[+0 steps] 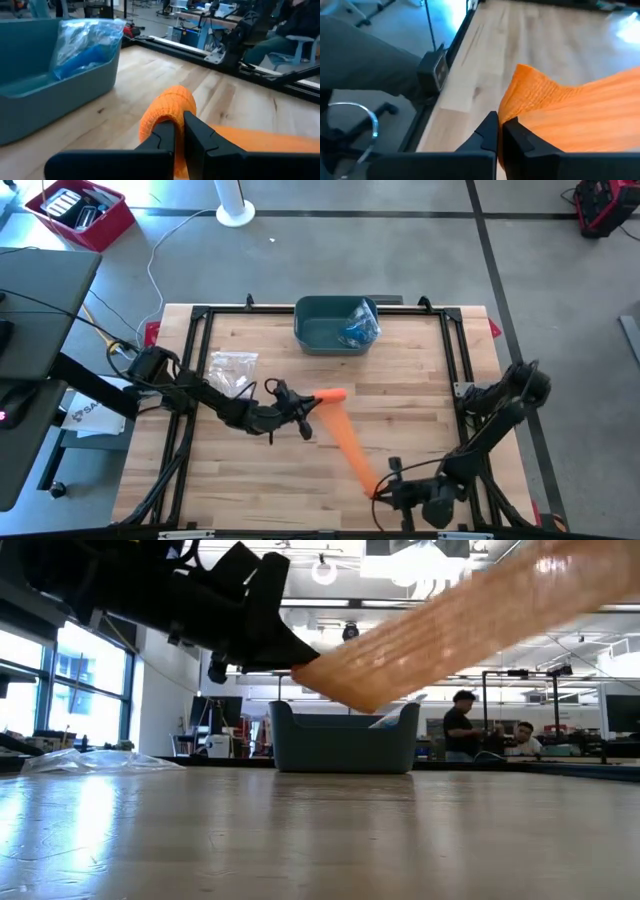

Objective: Roll bandage
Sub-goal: Roll the orange bandage

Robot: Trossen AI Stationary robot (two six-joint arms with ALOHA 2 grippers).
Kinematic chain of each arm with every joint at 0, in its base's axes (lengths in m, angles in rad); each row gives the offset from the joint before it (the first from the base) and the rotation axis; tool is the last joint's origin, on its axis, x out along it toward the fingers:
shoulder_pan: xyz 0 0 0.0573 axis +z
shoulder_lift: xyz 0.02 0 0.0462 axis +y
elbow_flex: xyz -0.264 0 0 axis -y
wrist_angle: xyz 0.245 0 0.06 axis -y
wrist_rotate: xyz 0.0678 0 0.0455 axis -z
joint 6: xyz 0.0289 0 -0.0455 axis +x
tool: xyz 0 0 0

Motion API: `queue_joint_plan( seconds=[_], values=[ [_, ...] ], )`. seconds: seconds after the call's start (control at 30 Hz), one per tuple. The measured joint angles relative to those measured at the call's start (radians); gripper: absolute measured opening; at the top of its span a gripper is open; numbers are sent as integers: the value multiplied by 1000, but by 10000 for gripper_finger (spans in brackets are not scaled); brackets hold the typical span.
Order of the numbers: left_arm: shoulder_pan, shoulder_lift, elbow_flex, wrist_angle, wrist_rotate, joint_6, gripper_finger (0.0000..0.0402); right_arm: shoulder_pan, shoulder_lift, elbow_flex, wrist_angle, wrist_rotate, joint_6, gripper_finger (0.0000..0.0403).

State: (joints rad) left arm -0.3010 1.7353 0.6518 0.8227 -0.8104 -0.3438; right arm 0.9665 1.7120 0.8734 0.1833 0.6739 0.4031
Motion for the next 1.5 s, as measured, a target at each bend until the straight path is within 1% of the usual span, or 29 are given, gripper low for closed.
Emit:
queue_joint_plan(
  seconds=[0.13, 0.3, 0.43, 0.57, 0.63, 0.7, 0.77, 0.87, 0.93, 1.03, 1.13, 1.27, 1.5],
  values=[
    [-14, 0, 60, -124, -2, 25, 5, 3, -122, 48, -204, 82, -58, 0],
    [-39, 0, 145, -275, 42, 78, 5, -13, -252, 104, -386, 183, -133, 0],
    [-64, 1, 175, -285, 128, 140, 5, -58, -331, 130, -542, 218, -142, 0],
    [-75, 1, 183, -287, 239, 141, 5, -137, -398, 129, -614, 224, -160, 0],
    [-83, 1, 183, -290, 267, 139, 5, -184, -419, 129, -649, 224, -168, 0],
    [-93, 1, 183, -300, 273, 131, 5, -235, -427, 129, -670, 222, -169, 0],
    [-101, 1, 183, -299, 291, 117, 5, -289, -427, 128, -673, 183, -179, 0],
    [-105, 1, 183, -300, 368, 88, 5, -375, -420, 128, -673, 74, -213, 0],
    [-113, 1, 183, -299, 409, 73, 5, -428, -411, 127, -672, 30, -232, 0],
    [-129, 1, 183, -297, 446, 56, 5, -496, -395, 127, -645, -4, -260, 0],
    [-150, 1, 183, -294, 463, 23, 5, -554, -363, 127, -588, -89, -305, 0],
    [-179, 1, 183, -291, 465, 4, 5, -614, -282, 127, -490, -232, -359, 0],
    [-235, 2, 183, -211, 466, 14, 5, -682, -65, 126, -391, -368, -359, 0]
  ],
)
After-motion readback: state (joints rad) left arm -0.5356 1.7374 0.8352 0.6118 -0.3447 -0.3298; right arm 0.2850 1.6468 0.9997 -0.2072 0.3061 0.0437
